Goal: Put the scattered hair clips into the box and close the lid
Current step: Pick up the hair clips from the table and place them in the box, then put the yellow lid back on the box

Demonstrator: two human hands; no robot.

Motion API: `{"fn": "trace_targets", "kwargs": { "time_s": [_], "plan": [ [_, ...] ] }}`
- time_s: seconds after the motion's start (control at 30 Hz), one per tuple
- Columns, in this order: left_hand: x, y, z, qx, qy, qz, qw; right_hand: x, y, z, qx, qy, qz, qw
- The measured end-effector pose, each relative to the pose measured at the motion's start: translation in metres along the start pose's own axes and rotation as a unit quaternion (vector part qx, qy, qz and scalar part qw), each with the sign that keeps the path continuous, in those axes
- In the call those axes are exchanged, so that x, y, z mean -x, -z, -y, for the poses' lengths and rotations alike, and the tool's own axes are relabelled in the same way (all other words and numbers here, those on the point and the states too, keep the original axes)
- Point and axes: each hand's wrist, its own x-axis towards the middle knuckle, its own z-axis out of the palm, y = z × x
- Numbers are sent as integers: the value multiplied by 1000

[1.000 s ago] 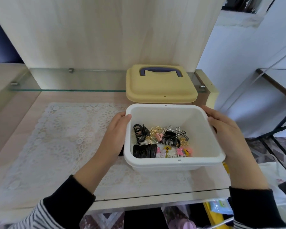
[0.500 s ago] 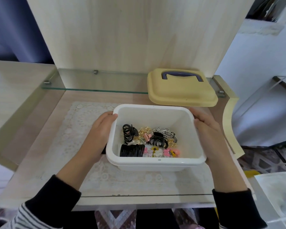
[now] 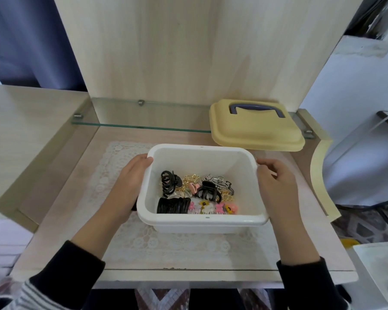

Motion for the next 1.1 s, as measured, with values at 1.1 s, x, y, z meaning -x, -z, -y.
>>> {"fn": "trace_targets", "kwargs": {
  "time_s": [1.1],
  "plan": [
    [-63, -64, -107, -151, -68, 27, 986, -66, 80, 35, 25, 64, -41, 997]
  ]
}}
